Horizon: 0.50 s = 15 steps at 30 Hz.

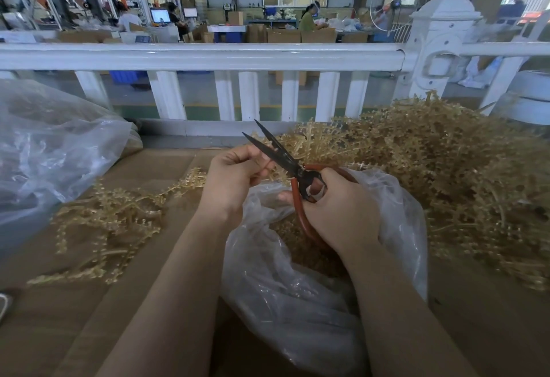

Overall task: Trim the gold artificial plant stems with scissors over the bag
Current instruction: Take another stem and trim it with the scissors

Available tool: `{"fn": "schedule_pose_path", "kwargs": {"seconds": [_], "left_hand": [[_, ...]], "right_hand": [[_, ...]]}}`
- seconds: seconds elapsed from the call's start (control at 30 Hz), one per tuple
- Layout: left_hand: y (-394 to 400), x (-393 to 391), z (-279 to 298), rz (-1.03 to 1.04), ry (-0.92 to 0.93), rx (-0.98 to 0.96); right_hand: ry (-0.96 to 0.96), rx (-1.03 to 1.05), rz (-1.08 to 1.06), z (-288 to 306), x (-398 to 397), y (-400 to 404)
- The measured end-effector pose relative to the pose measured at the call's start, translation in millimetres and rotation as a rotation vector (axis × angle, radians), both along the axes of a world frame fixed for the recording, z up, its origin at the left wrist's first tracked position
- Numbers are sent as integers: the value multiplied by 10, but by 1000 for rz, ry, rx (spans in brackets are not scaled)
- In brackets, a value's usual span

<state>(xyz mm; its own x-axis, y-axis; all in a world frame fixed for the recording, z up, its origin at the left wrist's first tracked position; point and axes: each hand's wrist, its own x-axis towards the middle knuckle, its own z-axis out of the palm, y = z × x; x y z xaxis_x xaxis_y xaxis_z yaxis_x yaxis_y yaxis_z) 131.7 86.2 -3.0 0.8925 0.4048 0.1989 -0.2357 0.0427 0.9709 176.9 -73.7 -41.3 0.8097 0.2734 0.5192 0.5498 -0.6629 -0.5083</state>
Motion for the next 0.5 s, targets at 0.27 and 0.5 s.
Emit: {"fn": "schedule_pose_path", "kwargs": {"seconds": [0.27,0.5], "left_hand": [[16,2,8,-25,13,-52],[33,31,-25,-7,17,56]], "right_hand": [[-24,10,-1,-18,28,1],[-44,13,-6,-43,45,2]]}}
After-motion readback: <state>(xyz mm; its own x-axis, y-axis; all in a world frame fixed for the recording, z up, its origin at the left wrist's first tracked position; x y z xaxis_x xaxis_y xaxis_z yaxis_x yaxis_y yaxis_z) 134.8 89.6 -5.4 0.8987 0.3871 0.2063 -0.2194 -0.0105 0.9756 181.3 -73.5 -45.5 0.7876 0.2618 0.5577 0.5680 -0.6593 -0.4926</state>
